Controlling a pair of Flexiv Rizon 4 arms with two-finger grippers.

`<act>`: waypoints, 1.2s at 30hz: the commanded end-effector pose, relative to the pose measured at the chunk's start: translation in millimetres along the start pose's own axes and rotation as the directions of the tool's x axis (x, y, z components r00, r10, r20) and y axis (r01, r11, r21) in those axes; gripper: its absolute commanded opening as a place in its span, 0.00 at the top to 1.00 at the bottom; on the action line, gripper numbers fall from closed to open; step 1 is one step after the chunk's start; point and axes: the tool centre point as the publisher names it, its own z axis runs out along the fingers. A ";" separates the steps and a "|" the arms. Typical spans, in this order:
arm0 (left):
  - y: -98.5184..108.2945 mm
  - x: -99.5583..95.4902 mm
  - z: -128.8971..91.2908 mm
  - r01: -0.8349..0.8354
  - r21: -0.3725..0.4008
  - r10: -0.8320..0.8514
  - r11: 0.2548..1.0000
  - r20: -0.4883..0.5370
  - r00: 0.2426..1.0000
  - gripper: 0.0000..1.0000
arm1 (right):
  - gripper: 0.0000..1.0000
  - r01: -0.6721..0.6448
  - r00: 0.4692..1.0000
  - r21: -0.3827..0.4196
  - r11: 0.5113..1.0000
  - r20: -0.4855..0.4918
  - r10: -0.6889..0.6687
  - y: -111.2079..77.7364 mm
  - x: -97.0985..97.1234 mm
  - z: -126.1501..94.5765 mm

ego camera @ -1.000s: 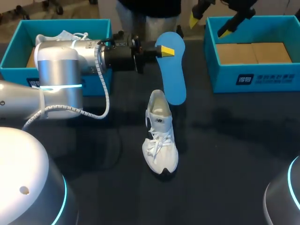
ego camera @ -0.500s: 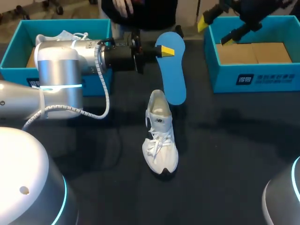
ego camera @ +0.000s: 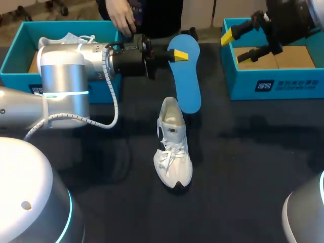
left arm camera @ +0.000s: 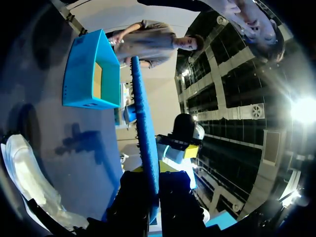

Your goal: Take the shoe out of the shoebox, open the shoe tongue, remove and reinsert the insole, then place the shoe into the shoebox

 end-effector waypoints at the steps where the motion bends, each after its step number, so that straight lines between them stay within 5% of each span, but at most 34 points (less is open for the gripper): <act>1: 0.1 -0.3 0.3 0.000 0.001 0.000 1.000 0.000 1.000 1.00 | 0.00 -0.004 0.982 -0.010 1.000 -0.187 0.002 8.1 -8.2 6.6; 17: 0.1 -0.3 0.3 0.000 0.001 0.000 1.000 0.000 1.000 1.00 | 0.00 -0.006 0.946 -0.052 0.999 -0.323 -0.011 16.9 -23.6 8.8; 36: 0.1 -0.3 0.3 0.000 0.001 0.000 1.000 0.000 1.000 1.00 | 0.00 -0.030 0.941 -0.011 0.999 -0.337 0.025 17.8 -32.1 15.7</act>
